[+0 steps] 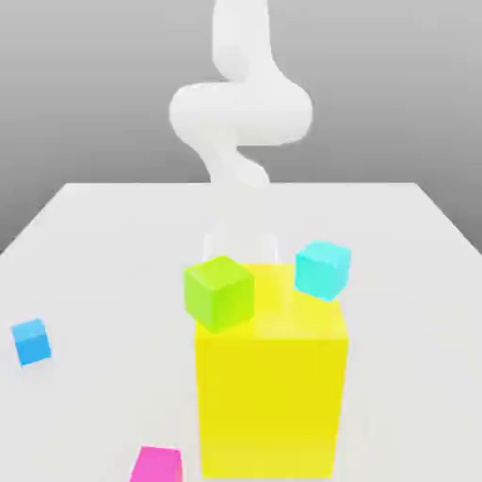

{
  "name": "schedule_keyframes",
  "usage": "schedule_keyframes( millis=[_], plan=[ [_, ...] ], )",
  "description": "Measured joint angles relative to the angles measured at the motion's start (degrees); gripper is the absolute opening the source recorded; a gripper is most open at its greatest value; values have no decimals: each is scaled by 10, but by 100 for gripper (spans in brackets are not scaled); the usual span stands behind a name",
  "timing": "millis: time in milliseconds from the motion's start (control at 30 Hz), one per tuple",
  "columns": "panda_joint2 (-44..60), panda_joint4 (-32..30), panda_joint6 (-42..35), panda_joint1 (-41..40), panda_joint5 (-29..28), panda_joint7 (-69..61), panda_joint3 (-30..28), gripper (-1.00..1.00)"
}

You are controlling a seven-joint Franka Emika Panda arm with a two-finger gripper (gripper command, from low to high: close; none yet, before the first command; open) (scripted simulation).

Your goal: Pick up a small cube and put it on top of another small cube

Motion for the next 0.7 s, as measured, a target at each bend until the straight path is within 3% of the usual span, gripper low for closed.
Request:
schedule_keyframes(
  millis=[433,700],
  plan=[
    [270,-95,140,-131,-5,29,-135,0],
    [442,-152,223,-228,70,-9,-204,0]
  ],
)
